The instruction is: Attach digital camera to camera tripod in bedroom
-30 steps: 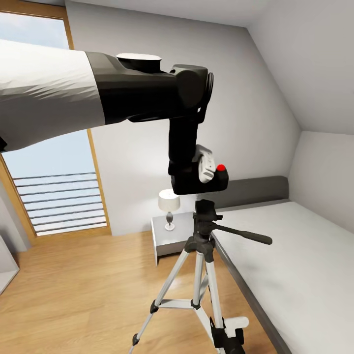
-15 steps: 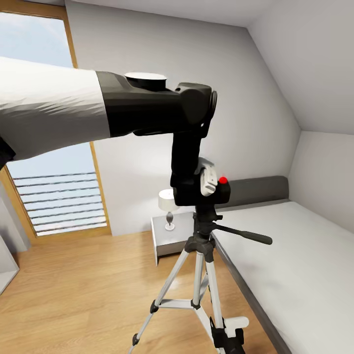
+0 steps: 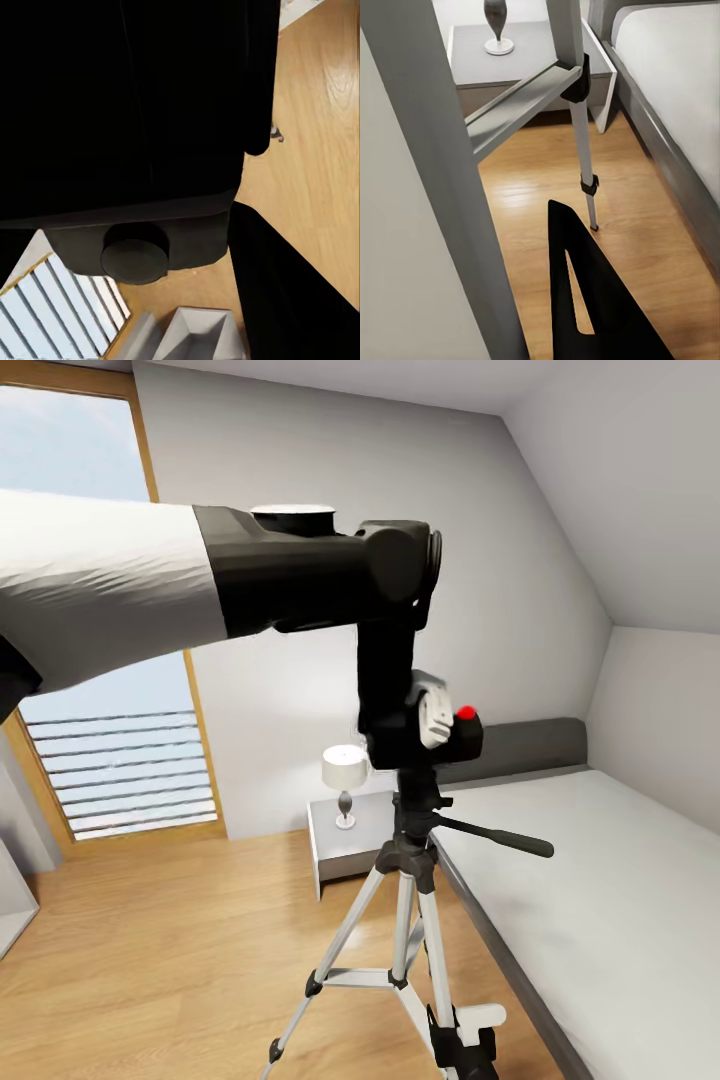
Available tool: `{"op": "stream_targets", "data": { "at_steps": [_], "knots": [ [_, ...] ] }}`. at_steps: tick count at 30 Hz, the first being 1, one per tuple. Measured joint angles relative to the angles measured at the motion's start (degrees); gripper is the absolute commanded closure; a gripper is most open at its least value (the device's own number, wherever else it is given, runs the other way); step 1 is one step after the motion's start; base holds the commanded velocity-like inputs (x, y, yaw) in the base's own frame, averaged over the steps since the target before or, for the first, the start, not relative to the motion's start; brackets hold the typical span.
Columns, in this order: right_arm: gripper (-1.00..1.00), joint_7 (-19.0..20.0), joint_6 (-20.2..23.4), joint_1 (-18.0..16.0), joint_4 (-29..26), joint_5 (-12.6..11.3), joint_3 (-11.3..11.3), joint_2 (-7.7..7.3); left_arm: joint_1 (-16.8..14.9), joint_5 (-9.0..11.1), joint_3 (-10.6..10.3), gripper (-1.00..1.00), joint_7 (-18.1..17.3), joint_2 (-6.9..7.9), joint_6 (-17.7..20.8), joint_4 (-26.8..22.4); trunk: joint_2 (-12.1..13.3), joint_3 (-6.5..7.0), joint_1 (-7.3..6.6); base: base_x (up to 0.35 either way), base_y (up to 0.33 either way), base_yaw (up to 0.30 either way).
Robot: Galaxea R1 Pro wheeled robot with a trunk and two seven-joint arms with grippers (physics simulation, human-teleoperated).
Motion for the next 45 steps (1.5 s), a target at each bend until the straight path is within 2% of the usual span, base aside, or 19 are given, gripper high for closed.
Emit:
{"op": "stream_targets", "data": {
  "at_steps": [4,8,19,24,27,32,35,40,45],
  "knots": [
    [1.00,0.0,0.0,0.0,0.0,0.0,0.0,0.00,0.0,0.0,3.4,1.00,0.6,-0.02,0.0,0.4,0.0,0.00,0.00,0.000,0.000,0.000],
    [1.00,0.0,0.0,0.0,0.0,0.1,0.0,0.00,0.0,0.0,4.2,1.00,0.7,-0.05,0.0,0.3,0.0,0.00,0.00,0.000,0.000,0.000],
    [1.00,0.0,0.0,0.0,0.0,0.1,-0.1,0.00,0.8,0.0,4.3,1.00,1.0,-0.06,0.0,0.0,0.0,-0.01,0.00,0.000,0.000,0.000],
    [1.00,0.0,0.0,0.0,0.0,0.1,-0.1,0.00,1.4,0.0,4.2,1.00,5.6,-0.05,0.1,1.1,0.0,0.00,0.00,0.000,0.000,0.000],
    [1.00,0.0,0.0,0.0,0.0,0.1,-0.1,0.00,1.5,-0.1,4.2,1.00,7.4,-0.04,0.2,3.3,0.0,0.00,0.00,0.000,0.000,0.000],
    [1.00,0.0,0.0,0.0,0.0,0.2,-0.1,0.00,1.6,-0.1,4.2,1.00,8.2,-0.04,0.1,8.3,0.0,0.00,0.00,0.000,0.000,0.000],
    [1.00,0.0,0.0,0.0,0.0,0.4,-0.2,0.01,2.5,0.1,4.3,1.00,8.3,-0.05,0.2,11.5,0.0,-0.01,0.01,0.000,0.000,0.000],
    [1.00,0.0,0.0,0.0,0.0,0.5,-0.3,0.01,4.3,0.1,4.3,1.00,9.2,-0.05,0.2,13.8,0.0,-0.01,0.00,0.000,0.000,0.000],
    [1.00,0.1,0.0,0.0,0.0,0.6,-0.3,0.01,5.2,0.2,4.3,1.00,14.0,-0.12,0.2,15.5,0.0,-0.01,0.00,0.000,0.000,0.000]
  ]
}}
